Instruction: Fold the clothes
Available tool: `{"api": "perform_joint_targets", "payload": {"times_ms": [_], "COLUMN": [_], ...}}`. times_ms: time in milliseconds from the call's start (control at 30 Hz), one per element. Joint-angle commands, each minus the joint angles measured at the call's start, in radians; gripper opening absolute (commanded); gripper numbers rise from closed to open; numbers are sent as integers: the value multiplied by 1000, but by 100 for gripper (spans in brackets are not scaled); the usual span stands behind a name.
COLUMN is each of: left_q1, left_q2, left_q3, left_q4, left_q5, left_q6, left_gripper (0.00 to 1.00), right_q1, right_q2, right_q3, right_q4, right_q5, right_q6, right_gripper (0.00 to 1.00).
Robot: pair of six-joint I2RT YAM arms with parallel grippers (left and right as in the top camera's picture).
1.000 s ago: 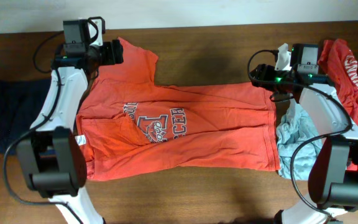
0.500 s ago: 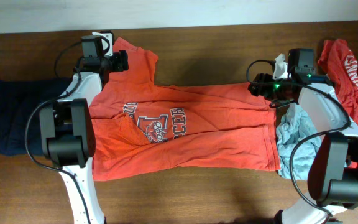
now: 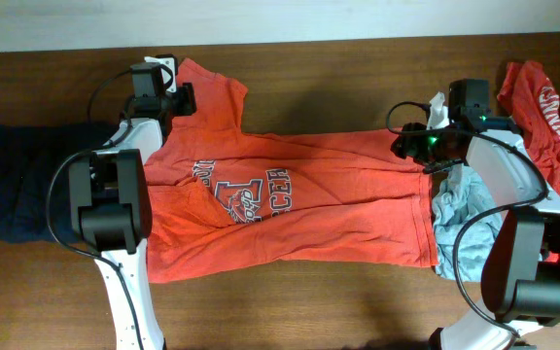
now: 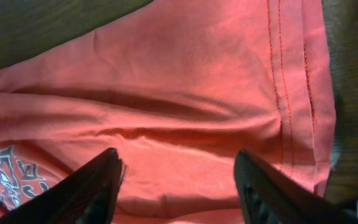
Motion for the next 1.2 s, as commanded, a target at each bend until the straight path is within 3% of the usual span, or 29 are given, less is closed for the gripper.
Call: {"api": "perform_joint_targets", "payload": {"times_ms": [0, 67, 100, 133, 233, 567, 767, 1000, 1167], "left_q1": [6, 6, 6, 8, 10, 10, -2, -2, -2], "left_q2": [27, 27, 27, 27, 21, -110, -180, -249, -259], "left_q3": [4, 4, 4, 4, 22, 381, 392, 392, 392], "left_q4": [-14, -40, -56, -64, -108, -619, -898, -1223, -1424], "left_q5": [-3, -3, -4, -3, 6, 31, 42, 244, 251], "left_q6": [-6, -6, -5, -2, -2, 54, 29, 27, 27], "left_gripper": [53, 48, 38, 20, 0, 0, 0, 0, 0], "right_q1": [-6, -6, -6, -6, -6, -6, -6, -6, -6], "right_q2": [10, 10, 10, 10, 10, 10, 10, 10, 10], "right_q3": [13, 13, 13, 13, 13, 13, 13, 13, 13], "right_q4": [-1, -1, -3, -6, -16, 0, 13, 20, 20], "right_q5": [11, 11, 11, 11, 11, 11, 11, 11, 11], "right_q6": [-11, -11, -11, -11, -11, -11, -11, -11, -11], "right_gripper": [58, 57, 56, 55, 54, 50, 51, 52, 52]}}
